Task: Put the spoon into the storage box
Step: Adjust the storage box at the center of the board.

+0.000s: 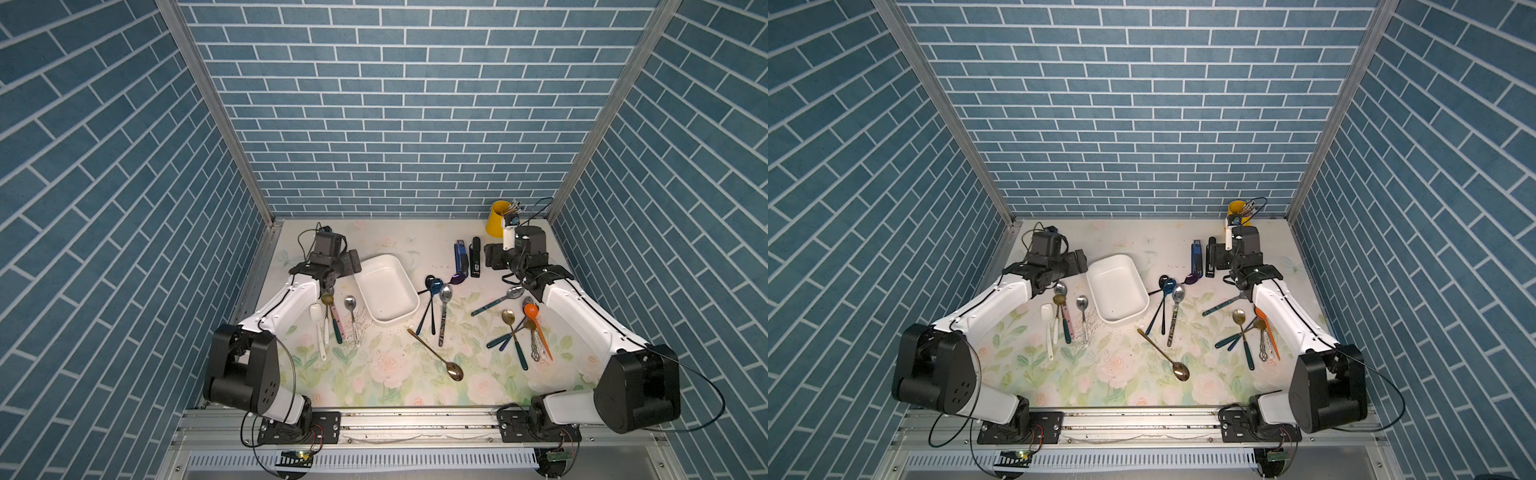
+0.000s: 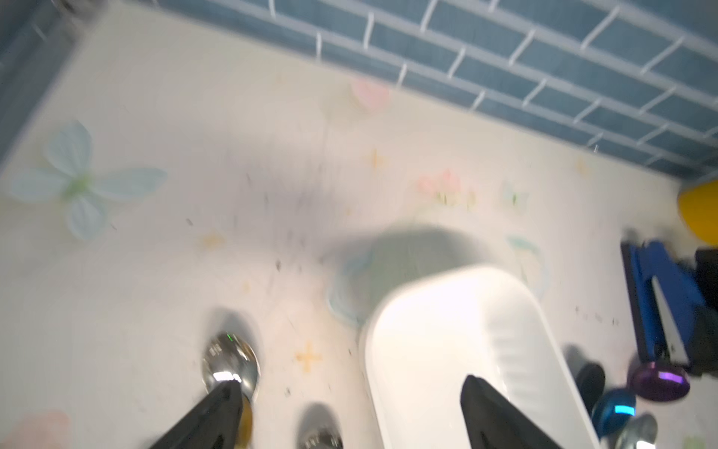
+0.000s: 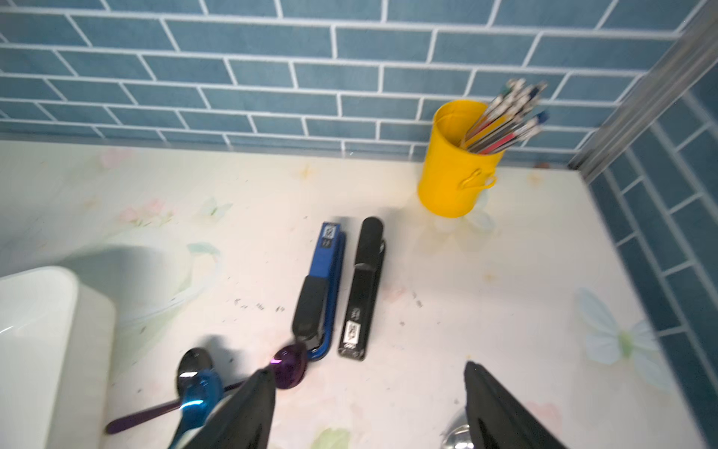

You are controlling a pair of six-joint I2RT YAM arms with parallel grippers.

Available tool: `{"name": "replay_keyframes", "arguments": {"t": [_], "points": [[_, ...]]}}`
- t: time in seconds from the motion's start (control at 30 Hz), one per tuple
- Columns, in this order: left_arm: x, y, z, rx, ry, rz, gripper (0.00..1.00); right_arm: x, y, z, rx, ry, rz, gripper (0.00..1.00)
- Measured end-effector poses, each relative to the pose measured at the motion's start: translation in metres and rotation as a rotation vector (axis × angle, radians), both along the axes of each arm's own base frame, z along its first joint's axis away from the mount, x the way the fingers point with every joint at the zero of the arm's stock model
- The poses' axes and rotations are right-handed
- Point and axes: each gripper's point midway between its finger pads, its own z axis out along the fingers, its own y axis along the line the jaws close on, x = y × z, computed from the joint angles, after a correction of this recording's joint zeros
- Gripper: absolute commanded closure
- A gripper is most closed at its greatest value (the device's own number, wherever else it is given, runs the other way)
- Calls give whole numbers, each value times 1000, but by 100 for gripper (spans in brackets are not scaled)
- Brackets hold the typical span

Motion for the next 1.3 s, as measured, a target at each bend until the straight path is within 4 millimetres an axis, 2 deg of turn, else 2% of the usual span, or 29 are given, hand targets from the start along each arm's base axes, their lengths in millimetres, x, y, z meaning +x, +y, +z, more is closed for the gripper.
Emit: {"name": "replay_keyframes", "arguments": {"t": [0.1,0.23,0.33,0.47,0.7,0.87,1.07,1.3], "points": [[-19,-18,-24,-10,103,-32,11,-12,10,-24,46,113,-19,28],[-31,-24,-42,-14,178,-39,18,-30,27,-50,78,233,-34,29],[-37,-27,-55,-3,225,-48,26,-46,49,-68,79,313,-14,29],[-47,-30,-73,30,293,-72,42,-66,74,-90,60,397,18,29],[-55,-24,-84,89,339,-100,62,-86,98,-121,21,489,46,30],[-58,-15,-84,157,353,-113,64,-93,104,-140,-2,537,35,33],[-58,-11,-81,194,355,-131,65,-104,114,-154,-18,571,40,36],[-60,-13,-79,187,357,-139,53,-116,111,-176,-49,619,20,41]]}}
